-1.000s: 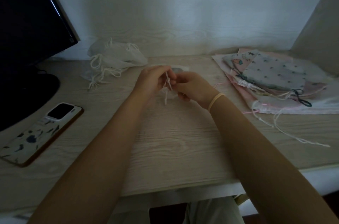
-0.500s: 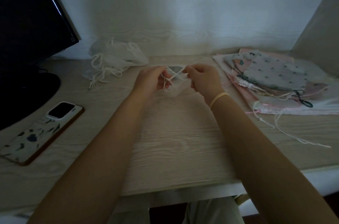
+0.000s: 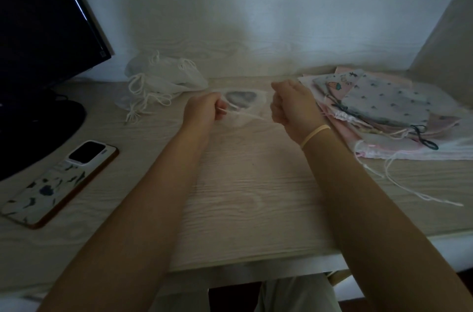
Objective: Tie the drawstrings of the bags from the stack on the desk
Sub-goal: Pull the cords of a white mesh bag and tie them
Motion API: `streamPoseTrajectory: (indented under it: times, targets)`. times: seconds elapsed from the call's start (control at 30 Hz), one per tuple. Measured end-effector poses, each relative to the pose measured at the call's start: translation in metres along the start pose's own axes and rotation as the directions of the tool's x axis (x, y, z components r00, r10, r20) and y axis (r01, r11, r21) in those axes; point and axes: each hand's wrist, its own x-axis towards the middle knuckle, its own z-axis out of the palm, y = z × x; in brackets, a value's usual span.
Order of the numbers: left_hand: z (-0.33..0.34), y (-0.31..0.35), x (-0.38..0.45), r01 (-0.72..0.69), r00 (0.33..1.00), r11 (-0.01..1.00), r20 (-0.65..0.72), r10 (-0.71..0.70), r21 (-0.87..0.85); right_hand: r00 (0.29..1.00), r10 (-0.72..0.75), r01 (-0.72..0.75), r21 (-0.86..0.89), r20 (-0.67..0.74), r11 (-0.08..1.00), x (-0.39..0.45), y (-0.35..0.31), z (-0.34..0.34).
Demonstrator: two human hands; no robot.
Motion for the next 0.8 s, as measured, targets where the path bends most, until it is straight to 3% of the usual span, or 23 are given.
streamPoseTrajectory:
  times: [0.07,0.17,0.23,0.4,0.5,0.57,0.7,0.8]
  targets:
    - [-0.003,-0.001,0.005,0.028,0.999,0.997,-0.030,-0.030,-0.073,0.990,-0.134,0.109,-0.386,-0.038,0.916,0.003,0.005,-0.002]
    - [-0.004,-0.003,0.005,0.035,0.999,0.992,-0.036,-0.040,-0.119,0.968,-0.238,0.230,-0.667,0.080,0.708,0.004,0.010,0.002]
    - [-0.005,-0.002,0.003,0.048,0.999,0.986,-0.016,-0.051,-0.159,0.957,-0.229,0.278,-0.777,0.176,0.565,0.002,0.010,0.003]
    - [-0.009,0.003,-0.002,0.079,0.991,0.963,0.124,-0.048,-0.260,0.940,-0.165,0.342,-0.798,0.300,0.496,0.000,0.011,0.000]
    - [-0.007,0.006,-0.006,0.112,0.982,0.960,0.174,-0.068,-0.256,0.945,-0.093,0.317,-0.808,0.314,0.496,-0.001,0.013,0.003]
    - [-0.003,0.004,-0.007,0.105,0.981,0.972,0.180,-0.067,-0.208,0.949,-0.124,0.312,-0.808,0.289,0.500,-0.001,0.012,0.005]
    - [-0.001,0.002,-0.009,0.012,0.995,0.995,0.100,-0.002,-0.100,0.951,-0.181,0.308,-0.839,0.252,0.448,-0.004,0.011,0.012]
    - [-0.004,0.002,-0.006,-0.102,0.994,0.990,-0.016,0.104,0.095,0.958,-0.166,0.282,-0.879,0.234,0.385,-0.007,0.013,0.009]
